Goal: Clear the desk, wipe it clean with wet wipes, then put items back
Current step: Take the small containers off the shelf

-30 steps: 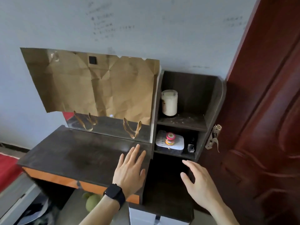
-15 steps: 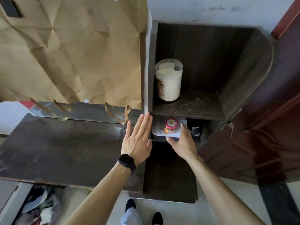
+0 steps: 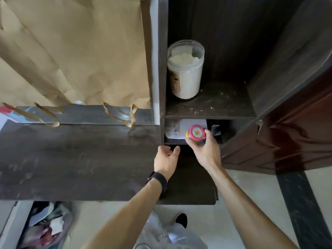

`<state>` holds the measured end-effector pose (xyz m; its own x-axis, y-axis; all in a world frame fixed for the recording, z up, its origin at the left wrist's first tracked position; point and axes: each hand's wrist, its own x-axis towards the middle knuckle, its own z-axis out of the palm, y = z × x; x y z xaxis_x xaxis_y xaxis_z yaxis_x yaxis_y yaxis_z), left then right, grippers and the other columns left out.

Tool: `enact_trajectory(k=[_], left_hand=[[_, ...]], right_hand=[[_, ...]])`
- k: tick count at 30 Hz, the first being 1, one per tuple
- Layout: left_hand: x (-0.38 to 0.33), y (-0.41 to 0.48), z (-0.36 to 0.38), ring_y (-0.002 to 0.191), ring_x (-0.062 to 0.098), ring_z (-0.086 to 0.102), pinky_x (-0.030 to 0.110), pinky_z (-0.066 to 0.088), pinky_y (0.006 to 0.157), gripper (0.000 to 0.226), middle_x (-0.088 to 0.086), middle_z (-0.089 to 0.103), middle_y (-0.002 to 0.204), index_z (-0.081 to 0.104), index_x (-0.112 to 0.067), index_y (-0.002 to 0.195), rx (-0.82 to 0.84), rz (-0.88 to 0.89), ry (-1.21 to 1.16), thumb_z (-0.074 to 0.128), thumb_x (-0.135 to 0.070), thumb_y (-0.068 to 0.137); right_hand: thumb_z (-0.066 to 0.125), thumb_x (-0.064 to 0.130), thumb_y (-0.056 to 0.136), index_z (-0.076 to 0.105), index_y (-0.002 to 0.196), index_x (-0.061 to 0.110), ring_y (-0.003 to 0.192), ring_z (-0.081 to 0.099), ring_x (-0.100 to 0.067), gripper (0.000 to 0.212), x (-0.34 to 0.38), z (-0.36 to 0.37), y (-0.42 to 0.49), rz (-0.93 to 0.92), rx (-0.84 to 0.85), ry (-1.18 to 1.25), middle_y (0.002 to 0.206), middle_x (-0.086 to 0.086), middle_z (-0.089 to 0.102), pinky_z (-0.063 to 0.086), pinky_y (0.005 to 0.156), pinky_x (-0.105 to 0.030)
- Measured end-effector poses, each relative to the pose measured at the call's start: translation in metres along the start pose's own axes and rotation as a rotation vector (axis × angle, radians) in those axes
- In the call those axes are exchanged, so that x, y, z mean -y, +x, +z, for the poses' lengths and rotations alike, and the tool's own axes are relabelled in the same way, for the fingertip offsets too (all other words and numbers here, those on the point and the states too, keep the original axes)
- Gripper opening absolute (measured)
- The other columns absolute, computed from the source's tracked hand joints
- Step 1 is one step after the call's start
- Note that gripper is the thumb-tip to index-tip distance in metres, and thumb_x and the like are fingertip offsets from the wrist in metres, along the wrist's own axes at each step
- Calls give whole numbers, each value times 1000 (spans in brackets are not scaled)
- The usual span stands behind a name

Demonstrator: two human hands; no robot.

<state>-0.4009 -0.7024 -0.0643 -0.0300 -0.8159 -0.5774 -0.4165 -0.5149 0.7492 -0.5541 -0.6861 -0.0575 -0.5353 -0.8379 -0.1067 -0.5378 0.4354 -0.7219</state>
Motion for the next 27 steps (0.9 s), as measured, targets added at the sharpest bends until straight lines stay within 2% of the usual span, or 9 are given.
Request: enact_trajectory(k=[2, 4, 7, 9, 12, 17, 20, 23, 27], left_hand=[[-14, 13, 9, 89, 17, 68, 34, 53, 77, 58, -1, 69, 105, 61, -17, 114, 26, -164, -225, 61, -67, 83], [-28, 23, 14, 87, 18, 68, 33, 50, 72, 59, -2, 70, 104, 63, -14, 112, 26, -224, -364, 58, -67, 85], [-37, 33, 15, 91, 19, 67, 33, 47, 73, 55, -2, 68, 110, 63, -11, 117, 13, -320, -457, 58, -59, 91], [-39, 34, 14, 89, 18, 66, 30, 46, 66, 53, -2, 68, 112, 63, -10, 118, 12, -352, -492, 59, -55, 92], [-33, 36, 17, 85, 13, 65, 28, 45, 61, 52, -5, 68, 110, 63, -12, 118, -16, -302, -457, 61, -56, 91], [-22, 26, 19, 89, 14, 70, 25, 44, 57, 37, -7, 72, 104, 65, -21, 97, -68, -230, -424, 62, -58, 89], [-9, 11, 13, 80, 10, 70, 22, 43, 56, 42, -6, 73, 98, 69, -20, 103, -61, -134, -359, 64, -58, 87], [10, -9, 4, 67, 12, 69, 23, 43, 56, 39, -4, 74, 93, 70, -20, 102, 67, -24, -153, 60, -55, 91], [39, -19, 4, 53, 18, 66, 22, 39, 42, 34, 1, 65, 72, 63, -18, 93, 263, -6, 111, 54, -50, 97]], right_hand=[[79, 54, 75, 54, 125, 19, 104, 64, -15, 66, -16, -10, -24, 17, -6, 52, 114, 2, 68, 53, 86, -31], [80, 55, 73, 56, 122, 22, 92, 67, -5, 64, -34, -23, -48, 91, 35, 105, 99, 9, 72, 53, 78, -24], [81, 56, 71, 56, 121, 27, 71, 66, 6, 63, -66, -39, -77, 187, 74, 96, 69, 15, 72, 49, 67, -19], [83, 50, 71, 57, 120, 26, 68, 63, 10, 60, -82, -49, -89, 198, 95, 72, 69, 14, 71, 45, 63, -10], [85, 45, 72, 58, 120, 23, 69, 62, 13, 59, -97, -61, -97, 207, 105, 56, 83, 19, 69, 44, 62, -4], [86, 41, 72, 58, 118, 24, 69, 61, 16, 56, -111, -66, -102, 227, 60, 96, 71, 21, 66, 42, 63, -3], [85, 42, 73, 58, 119, 24, 69, 62, 15, 57, -118, -65, -106, 229, 69, 110, 68, 16, 69, 42, 62, -2], [83, 48, 72, 56, 120, 26, 68, 64, 10, 59, -131, -61, -112, 238, 100, 98, 68, 14, 70, 45, 62, -6], [83, 52, 71, 57, 117, 28, 75, 66, 8, 58, -150, -53, -118, 246, 127, 88, 82, 16, 72, 53, 72, -16]])
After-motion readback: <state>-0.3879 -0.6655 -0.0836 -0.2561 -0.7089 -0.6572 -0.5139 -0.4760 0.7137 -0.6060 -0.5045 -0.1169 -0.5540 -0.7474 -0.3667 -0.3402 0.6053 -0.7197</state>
